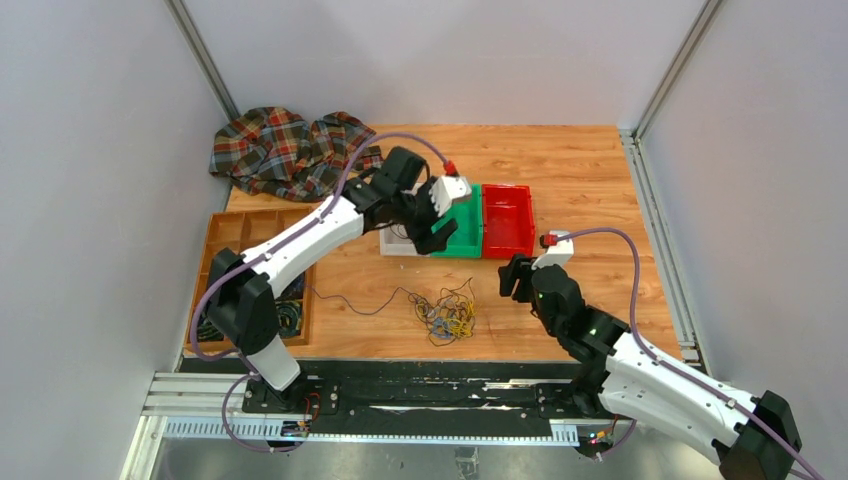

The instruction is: Untangle the cables

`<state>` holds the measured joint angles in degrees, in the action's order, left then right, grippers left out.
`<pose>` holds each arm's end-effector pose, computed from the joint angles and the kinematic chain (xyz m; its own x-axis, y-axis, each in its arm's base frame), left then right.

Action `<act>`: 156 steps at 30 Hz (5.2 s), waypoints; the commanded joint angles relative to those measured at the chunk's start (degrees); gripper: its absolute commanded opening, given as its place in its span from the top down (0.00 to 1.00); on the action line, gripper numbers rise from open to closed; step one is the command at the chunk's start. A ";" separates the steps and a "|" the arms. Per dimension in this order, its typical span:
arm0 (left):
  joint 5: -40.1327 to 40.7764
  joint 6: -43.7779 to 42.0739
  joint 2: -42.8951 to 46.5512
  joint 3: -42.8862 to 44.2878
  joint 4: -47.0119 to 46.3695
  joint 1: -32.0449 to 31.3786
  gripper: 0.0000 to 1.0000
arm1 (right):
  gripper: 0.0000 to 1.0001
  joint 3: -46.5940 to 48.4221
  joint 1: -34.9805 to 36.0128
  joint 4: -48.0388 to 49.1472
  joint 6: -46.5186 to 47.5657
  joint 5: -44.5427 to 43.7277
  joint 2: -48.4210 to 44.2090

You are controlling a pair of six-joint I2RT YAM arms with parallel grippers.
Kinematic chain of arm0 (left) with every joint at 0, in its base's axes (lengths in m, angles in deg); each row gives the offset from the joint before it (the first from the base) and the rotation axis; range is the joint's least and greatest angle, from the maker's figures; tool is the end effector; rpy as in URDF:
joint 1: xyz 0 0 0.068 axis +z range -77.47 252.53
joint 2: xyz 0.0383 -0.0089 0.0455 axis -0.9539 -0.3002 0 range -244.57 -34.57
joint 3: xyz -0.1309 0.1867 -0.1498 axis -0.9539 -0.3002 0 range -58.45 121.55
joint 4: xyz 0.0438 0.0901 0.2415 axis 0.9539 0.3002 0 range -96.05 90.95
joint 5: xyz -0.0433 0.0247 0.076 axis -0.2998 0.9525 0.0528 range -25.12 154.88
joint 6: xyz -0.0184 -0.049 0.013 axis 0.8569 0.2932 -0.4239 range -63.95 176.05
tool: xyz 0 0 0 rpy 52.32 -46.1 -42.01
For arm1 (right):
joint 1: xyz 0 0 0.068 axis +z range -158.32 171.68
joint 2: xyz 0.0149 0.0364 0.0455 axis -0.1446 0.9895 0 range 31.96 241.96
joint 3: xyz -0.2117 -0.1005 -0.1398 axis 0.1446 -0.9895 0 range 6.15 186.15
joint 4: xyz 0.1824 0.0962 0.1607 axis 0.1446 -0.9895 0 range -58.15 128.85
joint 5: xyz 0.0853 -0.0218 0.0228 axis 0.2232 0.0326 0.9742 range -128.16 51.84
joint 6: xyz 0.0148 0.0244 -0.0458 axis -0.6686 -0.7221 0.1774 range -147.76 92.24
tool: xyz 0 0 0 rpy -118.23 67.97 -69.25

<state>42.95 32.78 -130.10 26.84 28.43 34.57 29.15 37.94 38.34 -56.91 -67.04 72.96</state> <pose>0.2861 -0.2401 0.3165 -0.2015 0.6221 -0.7566 0.9356 0.3508 0.0393 0.1314 0.1123 0.2347 -0.3456 0.2558 -0.9029 -0.1690 0.9294 0.3280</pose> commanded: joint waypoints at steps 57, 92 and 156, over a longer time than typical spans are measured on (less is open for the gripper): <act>-9.03 -3.81 9.40 -9.34 10.92 -8.89 0.99 | 0.45 0.64 -0.11 9.69 4.90 22.19 -2.39; -6.14 2.43 17.52 1.28 20.45 -8.80 0.99 | 0.37 6.67 9.33 22.56 3.26 25.45 8.03; -11.86 1.57 7.69 32.82 27.82 -6.52 1.00 | 0.65 -14.18 8.42 24.12 -8.54 6.25 5.82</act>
<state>28.72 35.67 -119.87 58.47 56.14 27.69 15.62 46.42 64.50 -64.08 -57.01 82.57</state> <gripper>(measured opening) 0.018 0.340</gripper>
